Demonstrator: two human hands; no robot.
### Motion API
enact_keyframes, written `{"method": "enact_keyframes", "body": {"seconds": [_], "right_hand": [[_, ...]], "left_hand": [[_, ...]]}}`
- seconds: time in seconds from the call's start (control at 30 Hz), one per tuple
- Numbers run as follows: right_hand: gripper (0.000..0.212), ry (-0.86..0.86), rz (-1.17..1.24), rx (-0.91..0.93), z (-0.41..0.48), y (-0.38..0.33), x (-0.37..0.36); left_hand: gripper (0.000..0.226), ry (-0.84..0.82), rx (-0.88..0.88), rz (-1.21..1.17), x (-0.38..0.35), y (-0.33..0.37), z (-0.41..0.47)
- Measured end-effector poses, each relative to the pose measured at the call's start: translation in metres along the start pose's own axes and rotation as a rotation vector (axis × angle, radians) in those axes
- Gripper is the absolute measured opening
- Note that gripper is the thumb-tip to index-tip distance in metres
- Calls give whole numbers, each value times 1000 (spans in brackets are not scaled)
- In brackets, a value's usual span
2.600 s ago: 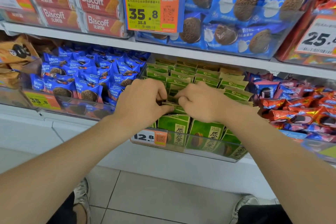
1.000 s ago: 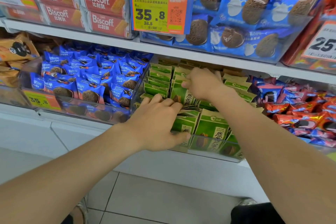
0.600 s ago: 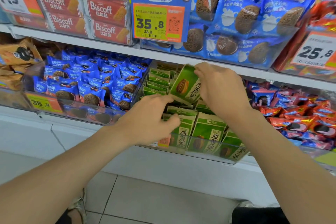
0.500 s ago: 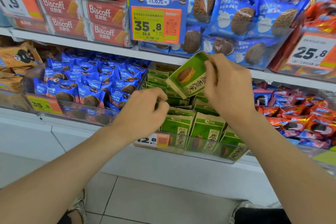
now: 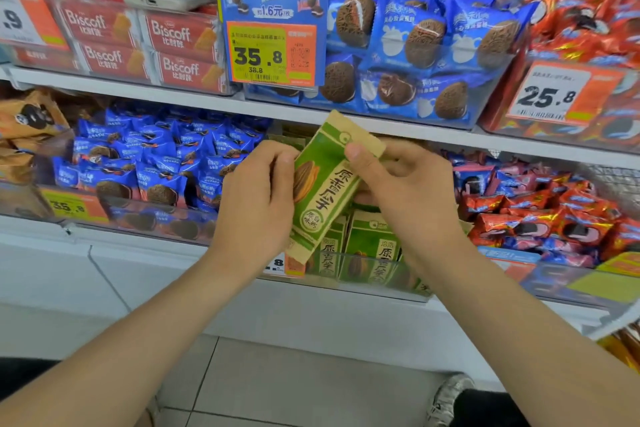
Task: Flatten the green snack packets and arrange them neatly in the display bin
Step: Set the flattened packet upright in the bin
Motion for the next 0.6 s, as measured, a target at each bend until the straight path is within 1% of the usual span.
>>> {"method": "enact_keyframes", "body": {"seconds": [0.03,0.07,0.17,0.23,0.3,0.37,0.43,0.47,0.53,0.6], "right_hand": [[23,-16,77,-114,-1,1,3],[23,-30,130,-185,-2,3,5],[20,-23,239,-242,-3,9,9],[25,-14,294,-252,-5,11,7],[39,-10,304,-228,-9,14,2],[42,6,317,-200,-12,16,-2],[40,27,357,-203,-16,16,-6],[44,27,371,-213,-18,15,-9],[55,10,392,-245,-21,13,-12],[55,-10,416,-259,-23,11,-15]], "left_hand": [[26,8,32,-15,-2,-1,-2],[24,10,57,-41,-3,-2,-5],[14,-66,163,-251,-10,0,-12],[11,-122,205,-313,-11,2,-15],[17,-158,103,-210,-11,2,-16],[20,-201,9,-146,-11,6,-18],[12,-236,29,-249,-10,13,-19],[11,-267,66,-333,-9,18,-20],[23,-330,99,-448,-6,24,-21],[26,-348,58,-446,-4,24,-23]]}}
Point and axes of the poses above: each hand's wrist, its own z-axis towards the middle knuckle, its own x-axis out of the back of the hand, y = z × x, the point moved 1 cm from there along z, towards the middle knuckle, and after that the axes turned 12 degrees about z, right-handed, at the moved point
